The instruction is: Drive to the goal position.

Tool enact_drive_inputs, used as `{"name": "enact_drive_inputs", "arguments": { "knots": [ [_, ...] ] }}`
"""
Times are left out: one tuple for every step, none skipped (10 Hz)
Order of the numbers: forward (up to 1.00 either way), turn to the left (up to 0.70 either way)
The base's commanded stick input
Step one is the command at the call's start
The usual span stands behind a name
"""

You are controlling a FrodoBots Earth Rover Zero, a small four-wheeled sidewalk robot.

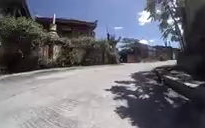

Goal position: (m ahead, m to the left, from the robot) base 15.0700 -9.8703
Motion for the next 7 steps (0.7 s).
{"name": "enact_drive_inputs", "arguments": {
  "knots": [
    [1.00, -0.40],
    [1.00, -0.40],
    [1.00, -0.40],
    [1.00, -0.32],
    [1.00, 0.08],
    [1.00, 0.17],
    [1.00, 0.00]
  ]
}}
